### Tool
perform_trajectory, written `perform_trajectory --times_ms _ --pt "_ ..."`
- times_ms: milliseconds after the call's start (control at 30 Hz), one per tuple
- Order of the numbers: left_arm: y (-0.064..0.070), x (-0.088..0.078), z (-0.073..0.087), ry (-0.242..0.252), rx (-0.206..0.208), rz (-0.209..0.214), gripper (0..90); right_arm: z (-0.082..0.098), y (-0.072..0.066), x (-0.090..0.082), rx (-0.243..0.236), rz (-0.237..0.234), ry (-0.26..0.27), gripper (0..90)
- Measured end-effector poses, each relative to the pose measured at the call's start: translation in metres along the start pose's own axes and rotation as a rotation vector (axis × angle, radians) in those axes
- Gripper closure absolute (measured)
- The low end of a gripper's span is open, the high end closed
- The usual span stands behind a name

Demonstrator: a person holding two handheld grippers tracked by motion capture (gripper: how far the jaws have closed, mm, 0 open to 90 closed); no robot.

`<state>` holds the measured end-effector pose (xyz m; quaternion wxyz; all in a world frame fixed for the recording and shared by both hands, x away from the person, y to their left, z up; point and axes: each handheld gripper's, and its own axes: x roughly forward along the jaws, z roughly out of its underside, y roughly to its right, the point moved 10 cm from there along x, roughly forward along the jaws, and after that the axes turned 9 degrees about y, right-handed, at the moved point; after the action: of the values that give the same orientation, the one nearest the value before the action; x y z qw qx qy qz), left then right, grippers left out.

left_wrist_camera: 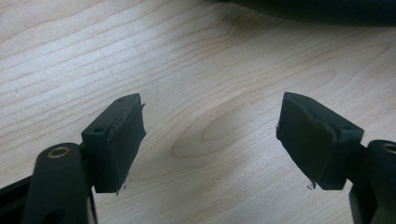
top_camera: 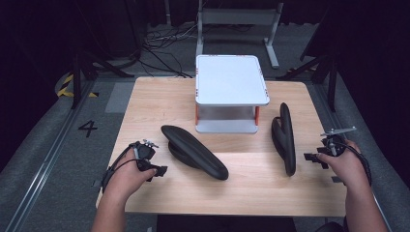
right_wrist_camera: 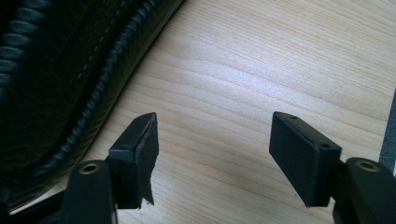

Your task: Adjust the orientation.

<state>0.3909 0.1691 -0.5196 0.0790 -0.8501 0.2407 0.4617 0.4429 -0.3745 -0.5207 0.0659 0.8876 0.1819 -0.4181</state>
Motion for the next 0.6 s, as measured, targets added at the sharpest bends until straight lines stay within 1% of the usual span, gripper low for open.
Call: perform_trajectory --times_ms 33,67,100,200,233,333,433,467,500,533,600 --pt "0.000 0.000 -0.001 0.002 0.005 0.005 23.9 0.001 0.000 0.000 0.004 0.000 -0.002 30.4" --pt "0.000 -0.001 -0.002 0.005 0.005 0.002 23.9 0.003 0.000 0.000 0.024 0.002 -0.013 29.6" --pt "0.001 -0.001 -0.003 0.008 0.006 0.000 23.9 0.004 0.000 0.000 0.028 0.003 -0.021 29.7" --pt "0.002 0.000 -0.004 0.011 0.017 0.005 23.9 0.007 -0.001 0.002 0.021 -0.006 -0.034 29.6" --pt "0.003 0.000 -0.005 0.016 0.020 0.006 24.0 0.006 -0.001 0.002 0.027 -0.003 -0.030 29.6" --pt "0.004 0.000 -0.012 0.046 0.046 0.002 27.9 0.005 -0.003 0.002 0.025 -0.010 -0.022 29.8" --pt "0.008 0.000 -0.021 0.080 0.043 0.009 36.3 0.005 -0.004 0.002 0.031 -0.016 -0.016 30.0" --pt "0.009 0.000 -0.022 0.087 0.040 0.013 42.2 0.005 -0.004 0.001 0.031 -0.015 -0.016 30.4" --pt "0.011 0.002 -0.023 0.088 0.042 0.014 46.2 0.005 -0.004 0.001 0.031 -0.015 -0.016 30.7" --pt "0.015 0.004 -0.025 0.082 0.063 0.019 50.9 0.005 -0.004 0.001 0.035 -0.015 -0.015 30.9" --pt "0.022 0.007 -0.027 0.081 0.067 0.042 60.0 0.005 -0.005 -0.001 0.043 -0.018 -0.013 31.0"
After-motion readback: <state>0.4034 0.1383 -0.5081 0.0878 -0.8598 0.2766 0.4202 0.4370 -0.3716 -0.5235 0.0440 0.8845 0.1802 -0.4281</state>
